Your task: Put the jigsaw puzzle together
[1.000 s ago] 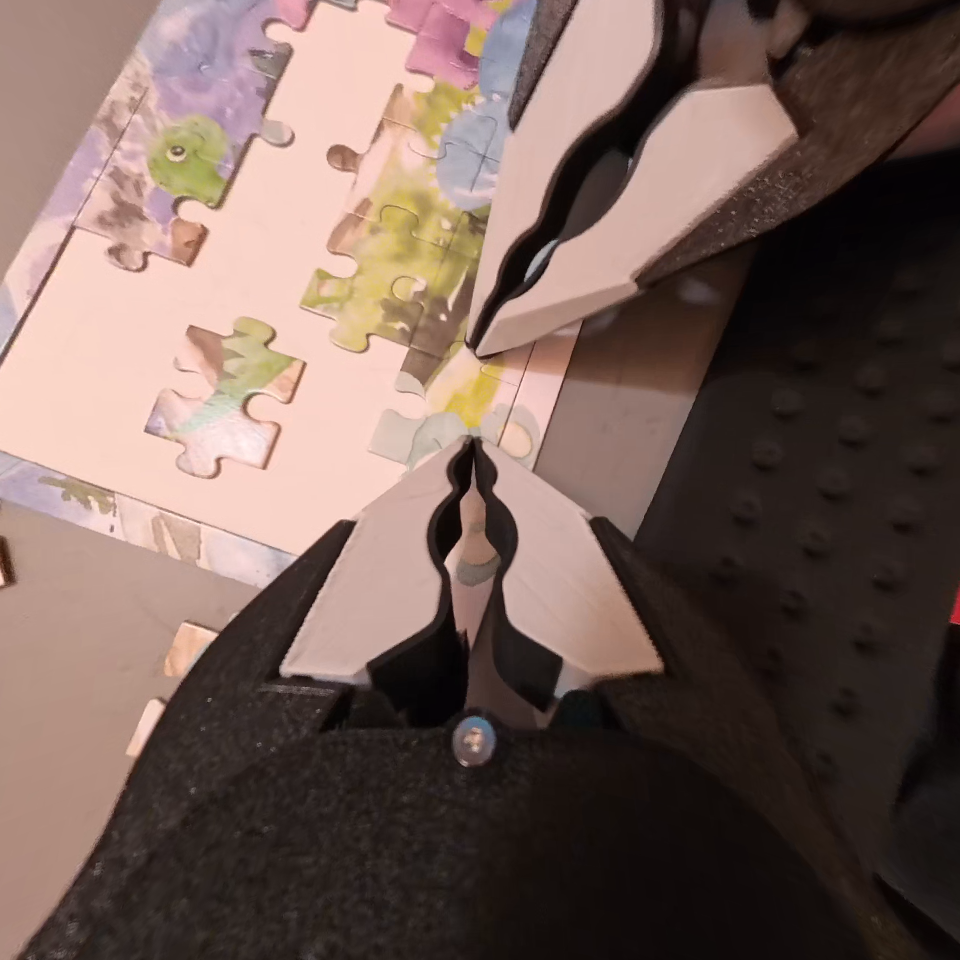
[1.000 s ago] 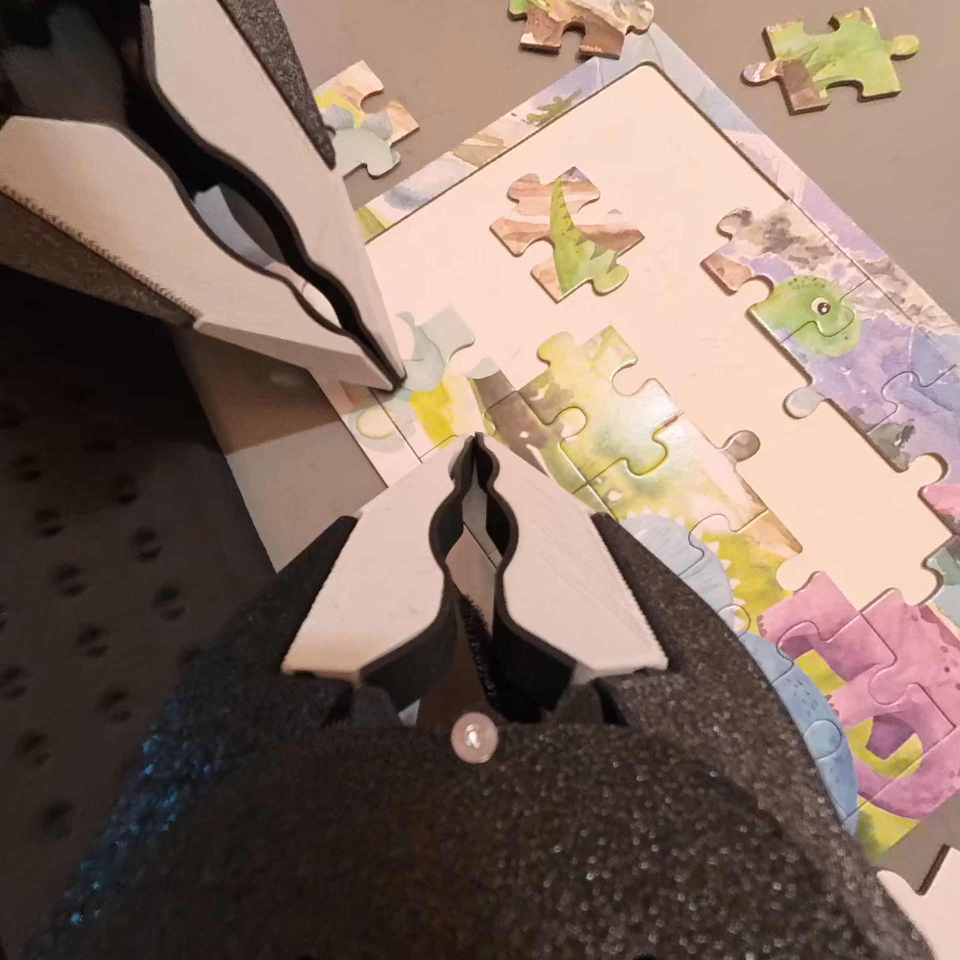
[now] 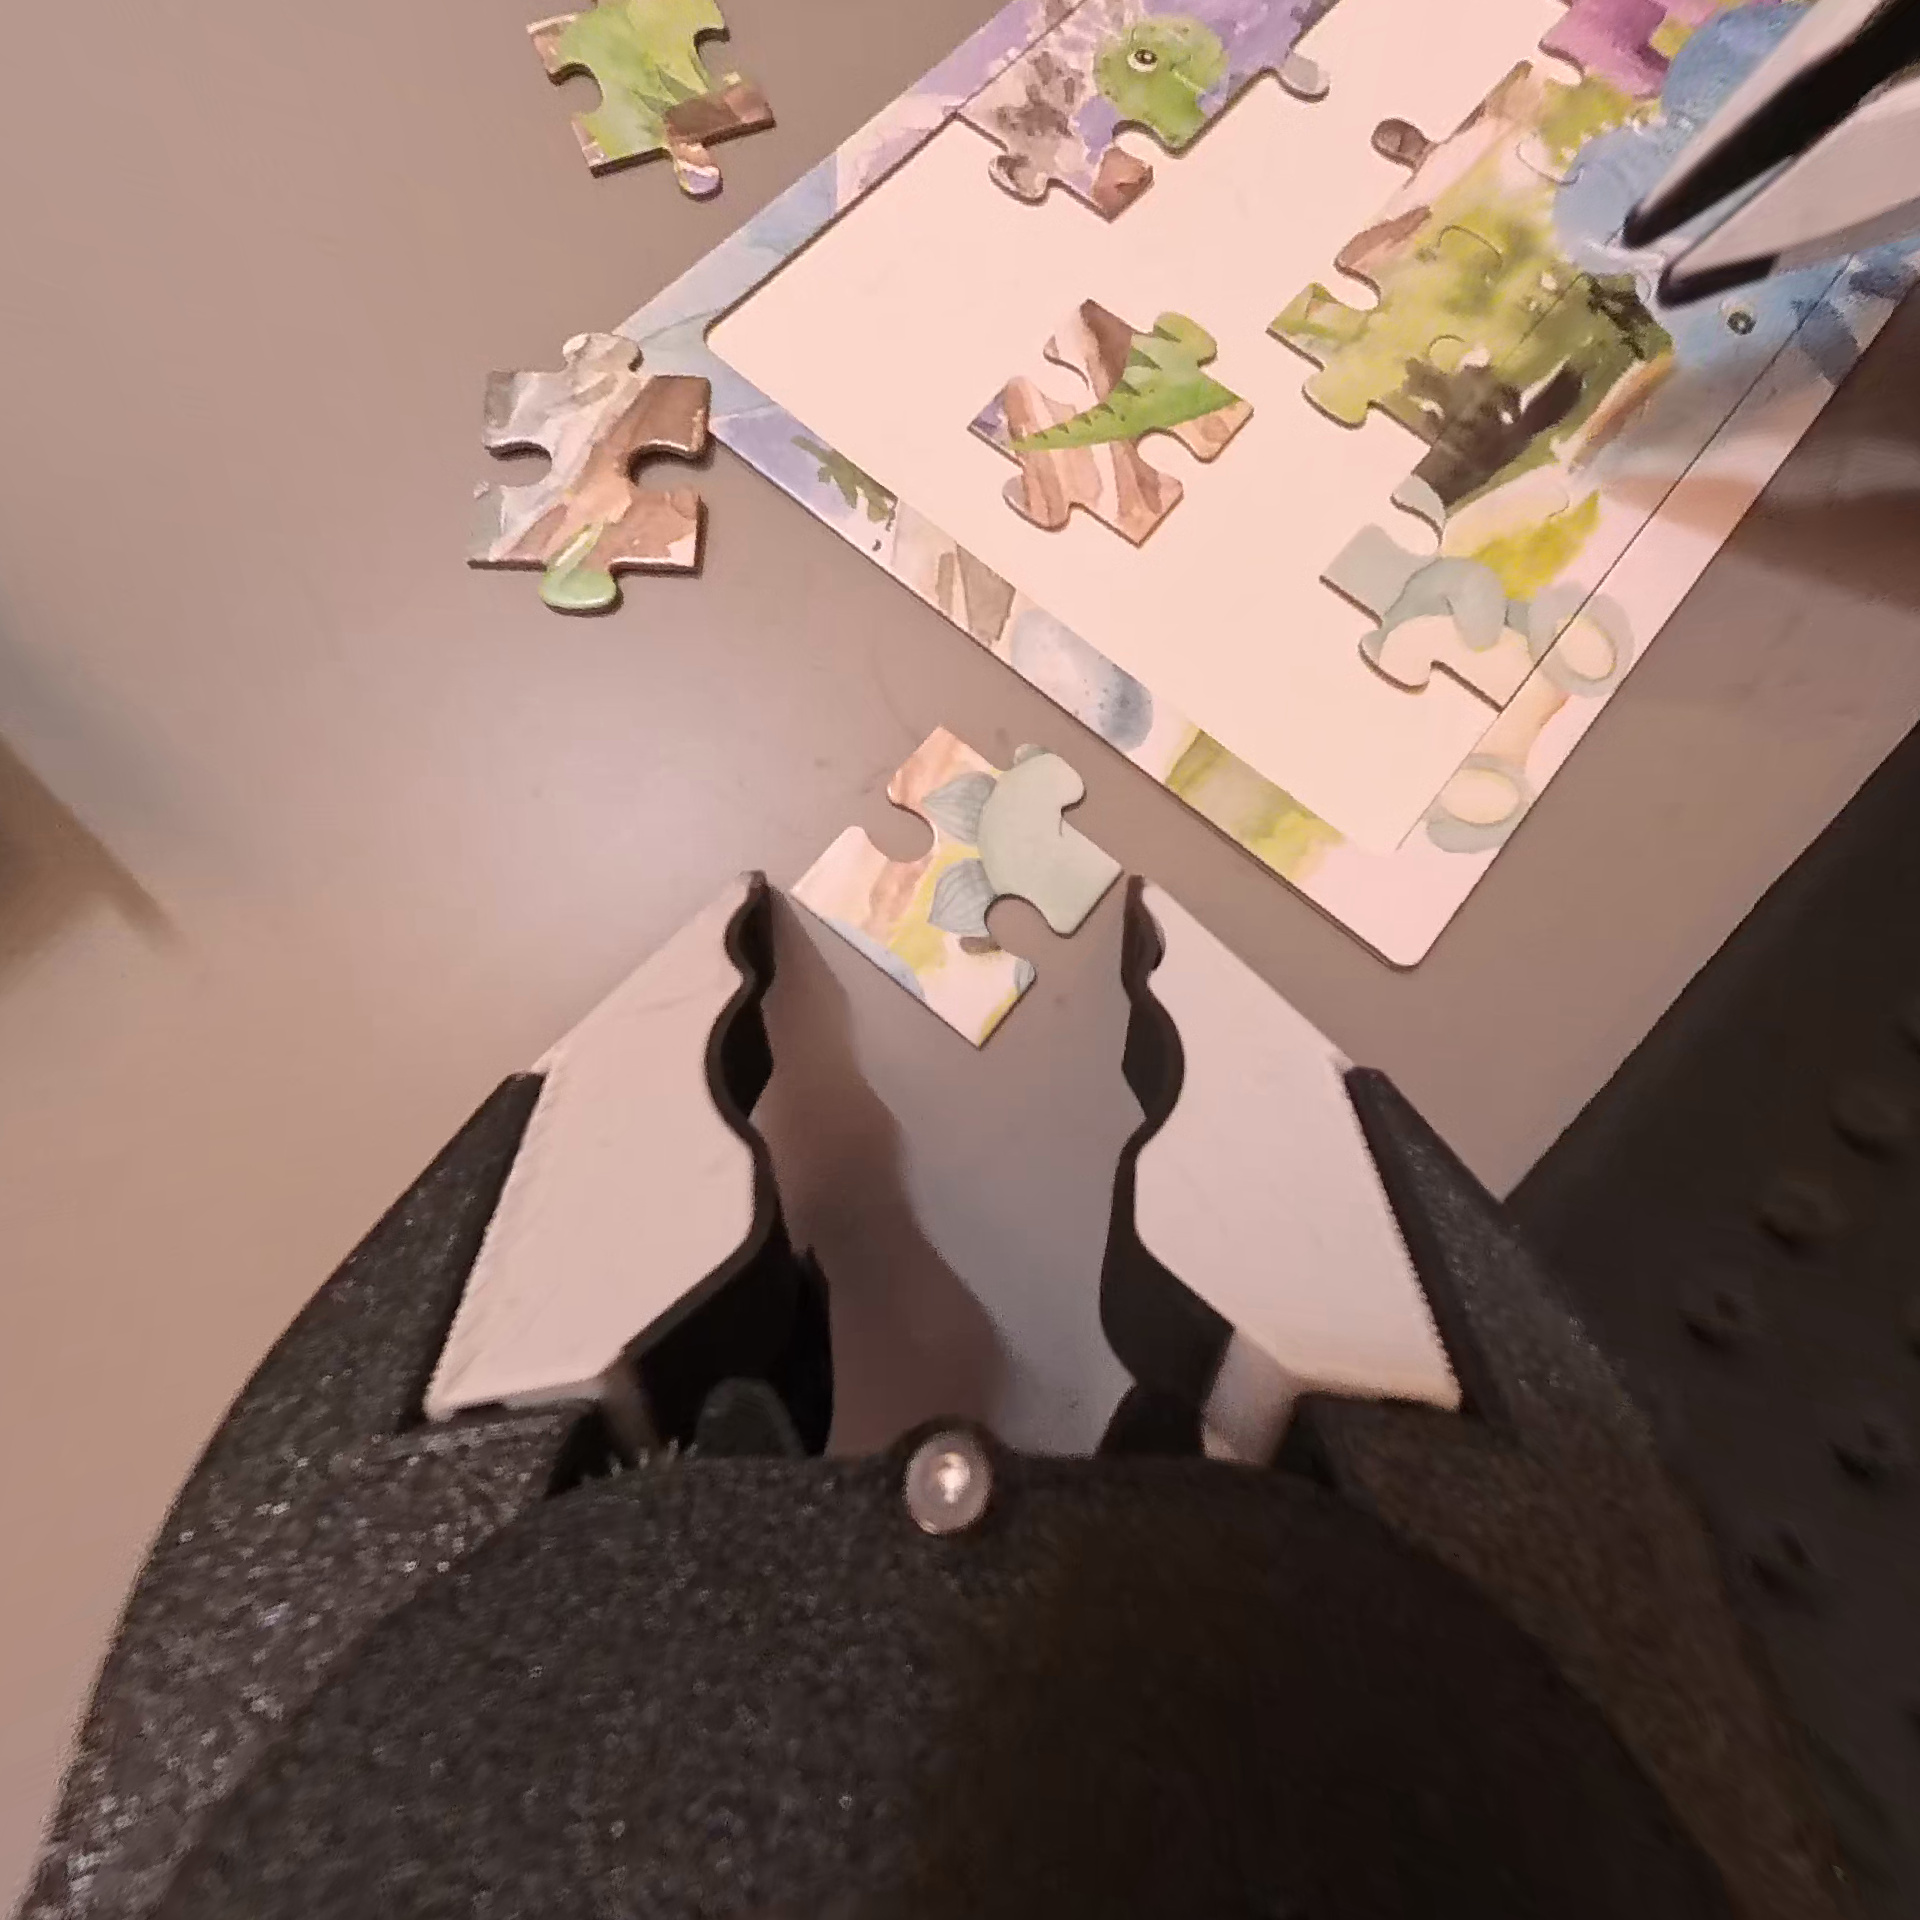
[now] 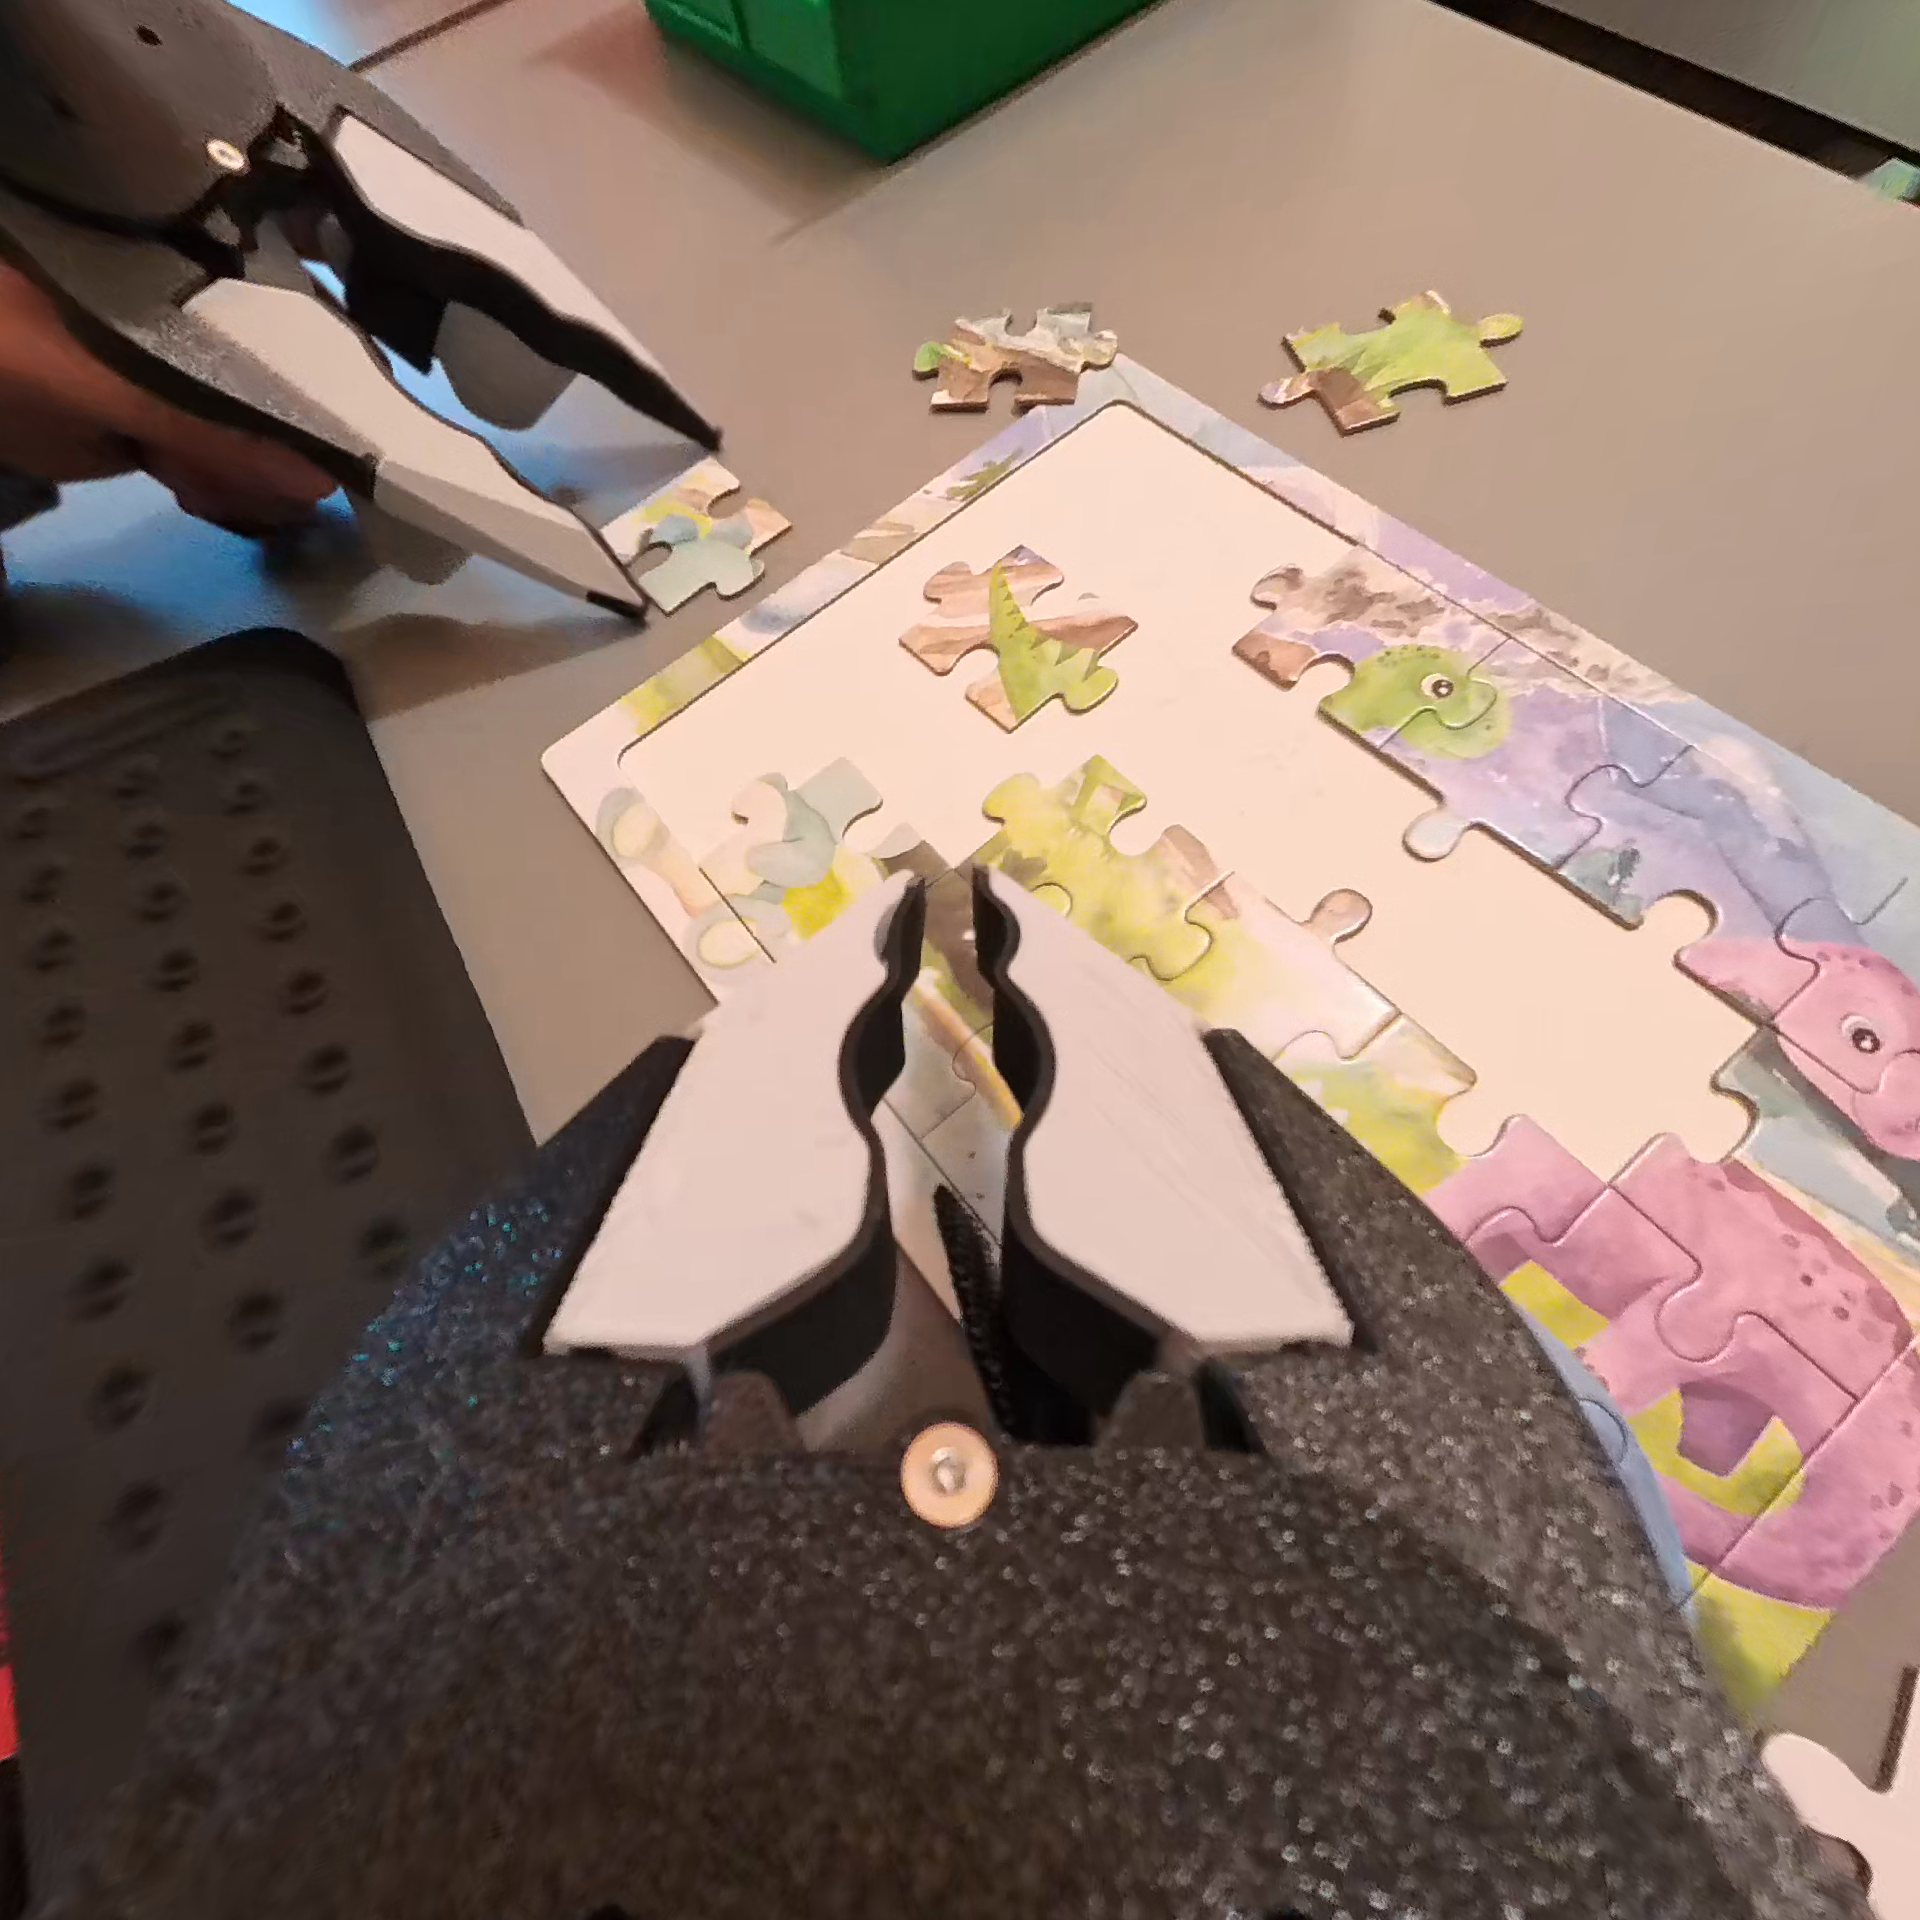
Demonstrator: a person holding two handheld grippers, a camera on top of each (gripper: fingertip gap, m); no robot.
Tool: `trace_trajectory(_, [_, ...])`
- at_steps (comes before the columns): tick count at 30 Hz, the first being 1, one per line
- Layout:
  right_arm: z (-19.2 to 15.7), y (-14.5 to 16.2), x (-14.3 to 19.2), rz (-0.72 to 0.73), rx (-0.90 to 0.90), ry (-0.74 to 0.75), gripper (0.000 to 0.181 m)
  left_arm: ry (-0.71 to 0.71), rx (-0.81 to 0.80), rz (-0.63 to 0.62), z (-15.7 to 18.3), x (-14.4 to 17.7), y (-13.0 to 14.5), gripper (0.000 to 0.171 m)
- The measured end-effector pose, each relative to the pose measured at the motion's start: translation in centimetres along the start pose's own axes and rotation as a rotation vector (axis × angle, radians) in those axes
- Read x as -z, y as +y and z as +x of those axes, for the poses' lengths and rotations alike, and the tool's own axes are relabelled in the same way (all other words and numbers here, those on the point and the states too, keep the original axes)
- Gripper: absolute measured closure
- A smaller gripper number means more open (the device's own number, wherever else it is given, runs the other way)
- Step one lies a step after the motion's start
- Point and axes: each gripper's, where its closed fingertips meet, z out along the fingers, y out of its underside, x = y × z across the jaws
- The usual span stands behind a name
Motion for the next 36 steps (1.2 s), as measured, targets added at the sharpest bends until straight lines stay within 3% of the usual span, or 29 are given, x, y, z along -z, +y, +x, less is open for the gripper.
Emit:
trace_trajectory(8, [0.0,-0.1,0.0,0.004,-0.005,-0.004,0.173,-0.048,-0.022,-0.006,0.5,-0.2,-0.1,0.116])
trace_trajectory(9, [0.0,-0.1,0.0,0.005,-0.003,-0.004,0.173,-0.052,-0.031,-0.003,0.6,-0.1,-0.1,0.125])
trace_trajectory(11, [0.0,-0.1,0.0,0.005,0.001,-0.005,0.173,-0.090,-0.056,0.003,0.5,0.1,-0.1,0.166])
trace_trajectory(17, [-0.2,0.0,0.0,0.001,0.011,-0.003,0.173,-0.045,-0.028,0.033,0.0,1.3,-0.8,0.143])
trace_trajectory(21, [-0.2,0.2,-0.1,-0.012,0.013,-0.009,0.172,-0.002,-0.076,0.008,-2.5,1.8,-0.7,0.119])
trace_trajectory(27, [-0.1,0.3,-0.1,-0.011,-0.002,-0.017,0.173,0.249,-0.248,0.074,-3.4,1.6,-0.5,0.114])
trace_trajectory(30, [0.0,0.3,-0.1,-0.009,-0.010,-0.016,0.173,0.365,-0.266,-0.015,-3.2,1.0,0.6,0.115])
trace_trajectory(36, [0.5,0.3,-0.1,-0.003,-0.049,-0.017,0.172,0.436,-0.314,-0.014,-3.6,1.2,0.8,0.123])
